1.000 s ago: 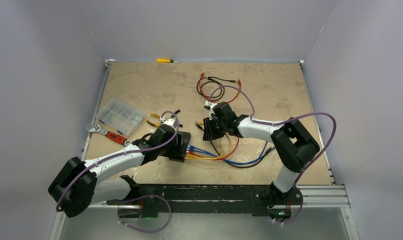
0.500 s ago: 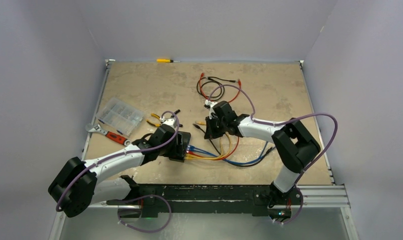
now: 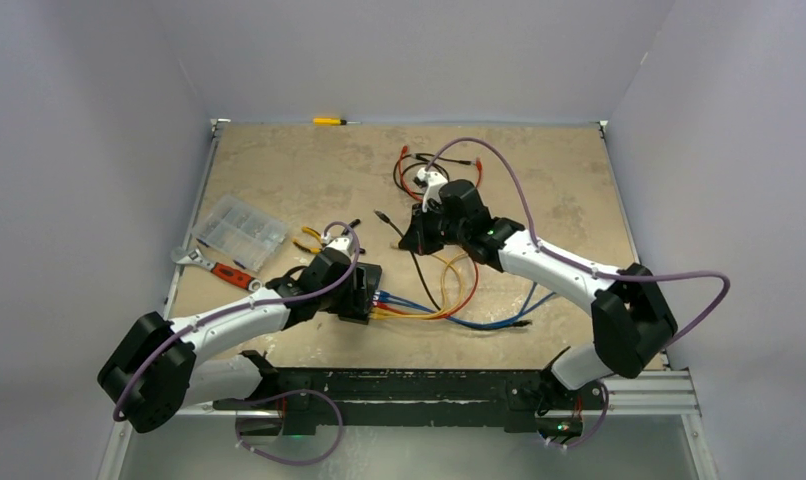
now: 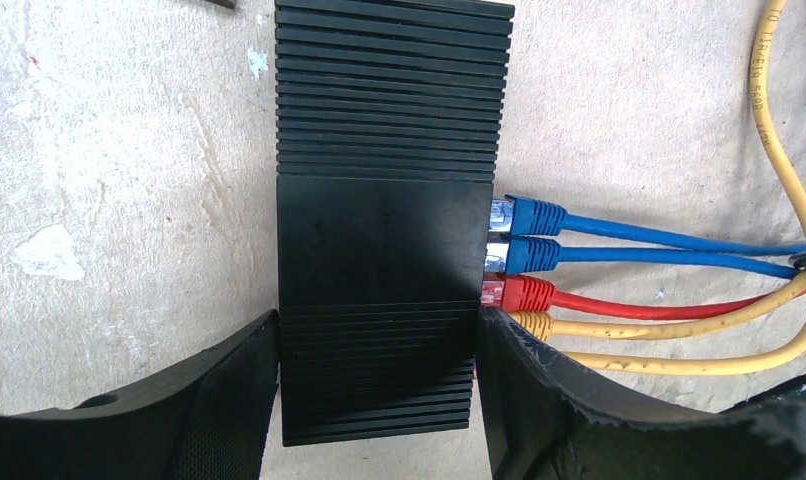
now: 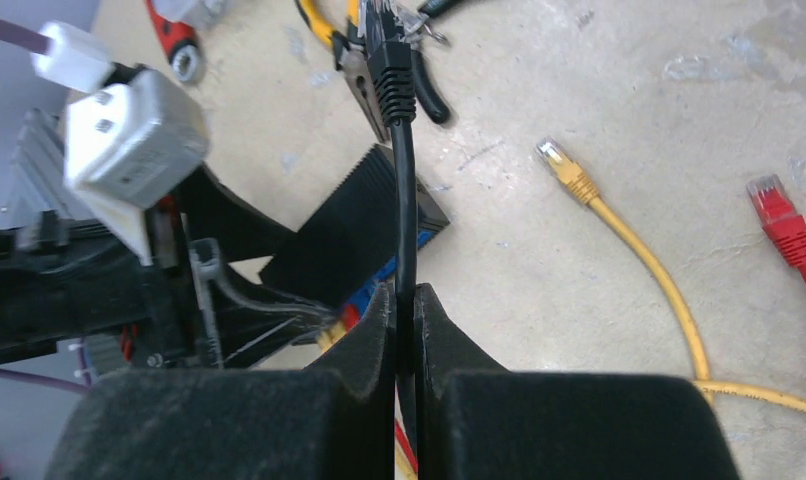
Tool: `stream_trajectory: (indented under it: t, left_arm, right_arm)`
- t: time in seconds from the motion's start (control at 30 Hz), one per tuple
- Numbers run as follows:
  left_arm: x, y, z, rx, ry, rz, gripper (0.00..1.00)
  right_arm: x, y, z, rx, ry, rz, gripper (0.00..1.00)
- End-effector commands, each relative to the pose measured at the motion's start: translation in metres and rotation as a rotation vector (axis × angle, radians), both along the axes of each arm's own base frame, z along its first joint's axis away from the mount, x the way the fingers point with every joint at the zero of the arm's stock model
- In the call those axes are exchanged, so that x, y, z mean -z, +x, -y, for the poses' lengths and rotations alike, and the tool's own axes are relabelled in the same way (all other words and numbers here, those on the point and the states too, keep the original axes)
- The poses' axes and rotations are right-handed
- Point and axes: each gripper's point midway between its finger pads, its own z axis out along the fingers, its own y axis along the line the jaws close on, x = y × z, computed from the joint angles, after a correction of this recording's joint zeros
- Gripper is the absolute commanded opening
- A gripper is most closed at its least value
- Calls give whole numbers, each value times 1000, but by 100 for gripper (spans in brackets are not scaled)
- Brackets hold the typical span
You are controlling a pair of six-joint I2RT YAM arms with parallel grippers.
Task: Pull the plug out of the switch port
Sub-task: Pick up the connector from the center of the board, then place the connector at the center of the board.
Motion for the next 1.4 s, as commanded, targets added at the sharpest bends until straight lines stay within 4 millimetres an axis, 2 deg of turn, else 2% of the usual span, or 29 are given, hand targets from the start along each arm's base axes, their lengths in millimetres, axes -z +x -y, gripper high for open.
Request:
stream_trajectory:
  t: [0.0, 0.2, 0.43, 0.6, 0.93, 1.07, 1.37]
  left_arm:
    - [5, -4, -1, 17, 16, -27, 0]
    - [6, -3, 1, 20, 20, -30, 0]
    - [9, -4, 1, 22, 17, -36, 0]
    - [12, -6, 0, 18, 17, -42, 0]
    - [16, -8, 1, 22, 9, -49, 0]
    - [14, -6, 4, 34, 6, -44, 0]
    - [18, -7, 1, 28, 20, -52, 0]
  right_arm:
    - [-65, 2, -15, -28, 140, 98, 0]
    - [-108, -1, -14, -24, 218, 166, 0]
    - [-170, -10, -11, -31, 345, 279, 0]
    - [-201, -17, -11, -57, 405, 323, 0]
    - [-234, -30, -5, -80, 478, 374, 0]
    - [-244, -42, -4, -104, 521, 363, 0]
    - [-279, -49, 20, -26, 586, 466, 0]
